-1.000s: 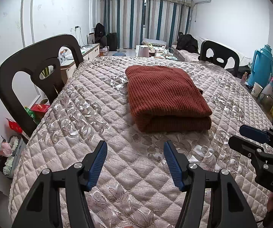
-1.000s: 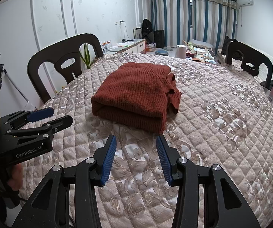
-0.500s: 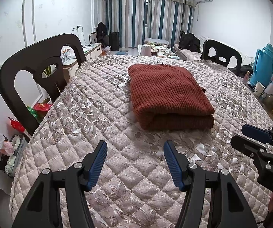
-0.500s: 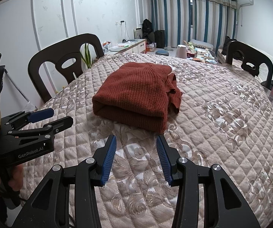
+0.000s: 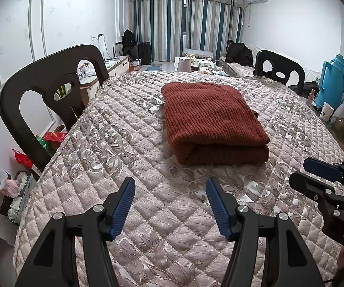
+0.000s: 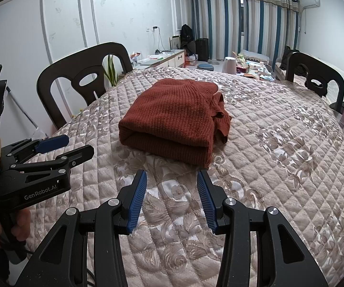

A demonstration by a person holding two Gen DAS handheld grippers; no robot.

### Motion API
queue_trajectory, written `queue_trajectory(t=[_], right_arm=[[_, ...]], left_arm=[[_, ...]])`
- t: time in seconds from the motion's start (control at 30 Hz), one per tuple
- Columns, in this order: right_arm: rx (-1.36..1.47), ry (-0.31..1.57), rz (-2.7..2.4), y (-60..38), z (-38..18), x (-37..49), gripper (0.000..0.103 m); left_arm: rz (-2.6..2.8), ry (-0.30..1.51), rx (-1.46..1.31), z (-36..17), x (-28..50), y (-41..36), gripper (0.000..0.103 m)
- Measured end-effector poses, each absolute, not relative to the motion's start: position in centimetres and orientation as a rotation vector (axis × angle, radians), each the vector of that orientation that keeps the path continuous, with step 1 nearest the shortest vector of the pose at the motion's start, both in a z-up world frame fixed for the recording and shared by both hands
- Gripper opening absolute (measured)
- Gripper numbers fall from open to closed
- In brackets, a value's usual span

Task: Fold small clothes

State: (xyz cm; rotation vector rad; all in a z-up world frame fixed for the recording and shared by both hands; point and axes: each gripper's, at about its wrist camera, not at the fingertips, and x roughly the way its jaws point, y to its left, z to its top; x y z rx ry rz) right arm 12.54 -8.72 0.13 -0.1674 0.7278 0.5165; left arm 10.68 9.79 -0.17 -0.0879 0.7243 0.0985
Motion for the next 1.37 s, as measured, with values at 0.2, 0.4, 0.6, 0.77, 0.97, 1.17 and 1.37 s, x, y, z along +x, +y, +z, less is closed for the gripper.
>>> queue_trajectory(t=[0.2, 0.4, 0.6, 0.77, 0.97, 1.17, 1.37], right_arm=[[-0.166, 0.728, 0.519, -8.7, 0.1, 12.49, 0.045], [-0.167, 0.728, 0.518, -8.71, 0.12, 12.51, 0.045], [-0.169, 0.726, 0.52, -8.63, 0.14, 12.43, 0.045], [-0.174, 0.726, 0.522, -8.38, 0.13, 12.35, 0.045], [-0.173, 0.726, 0.521, -8.42, 0.15, 12.36, 0.045], [-0.174, 0.726, 0.523, -8.37, 0.12, 12.39, 0.045], [-0.174, 0.725, 0.522, -8.35, 0.13, 12.37, 0.045]], left_arm=[[0.096, 0.725, -0.089, -0.05, 10.62, 9.6, 0.064], [0.096, 0.725, -0.089, -0.02, 10.59, 9.6, 0.064], [0.096, 0.723, -0.088, 0.03, 10.54, 9.57, 0.065], [0.092, 0.725, -0.09, 0.01, 10.49, 9.56, 0.064], [0.094, 0.726, -0.087, -0.05, 10.4, 9.61, 0.064], [0.108, 0.716, -0.089, -0.07, 10.44, 9.73, 0.064], [0.111, 0.695, -0.093, 0.06, 10.4, 9.78, 0.064]])
